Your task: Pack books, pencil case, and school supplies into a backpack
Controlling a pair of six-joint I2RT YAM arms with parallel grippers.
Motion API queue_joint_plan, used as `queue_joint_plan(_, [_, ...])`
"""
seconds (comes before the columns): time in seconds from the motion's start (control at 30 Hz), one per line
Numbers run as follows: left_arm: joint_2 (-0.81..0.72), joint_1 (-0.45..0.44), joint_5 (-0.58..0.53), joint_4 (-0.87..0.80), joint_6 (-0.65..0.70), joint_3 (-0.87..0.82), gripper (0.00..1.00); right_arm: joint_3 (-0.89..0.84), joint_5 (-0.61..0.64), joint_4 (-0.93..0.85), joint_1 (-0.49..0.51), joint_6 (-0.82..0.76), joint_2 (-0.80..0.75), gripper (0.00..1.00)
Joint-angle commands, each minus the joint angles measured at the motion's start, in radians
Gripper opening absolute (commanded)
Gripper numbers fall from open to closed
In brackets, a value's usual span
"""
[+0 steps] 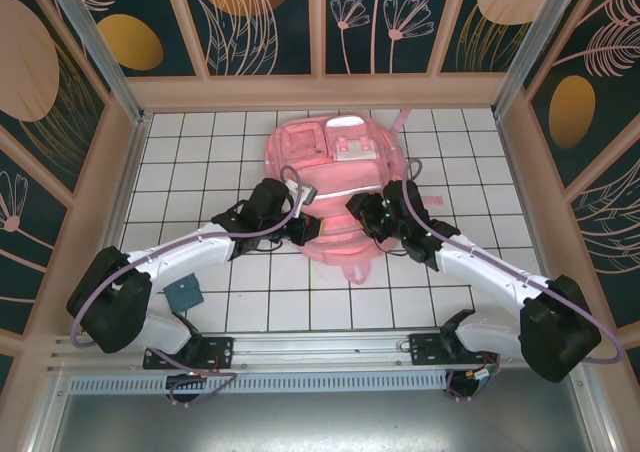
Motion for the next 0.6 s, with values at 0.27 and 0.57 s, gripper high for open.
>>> queue_joint_plan(0.27, [0.027,-0.009,-0.055,-0.04,0.051,0.053,0.0,-0.006,0.017,0.066,-0.032,0.012,-0.036,0.39])
queue_joint_plan(0.57, [-0.002,-0.008,-0.25,-0.089,-0.009,0.054,0.0,0.053,0.122,-0.013,-0.031,0.021,0.065,0.13])
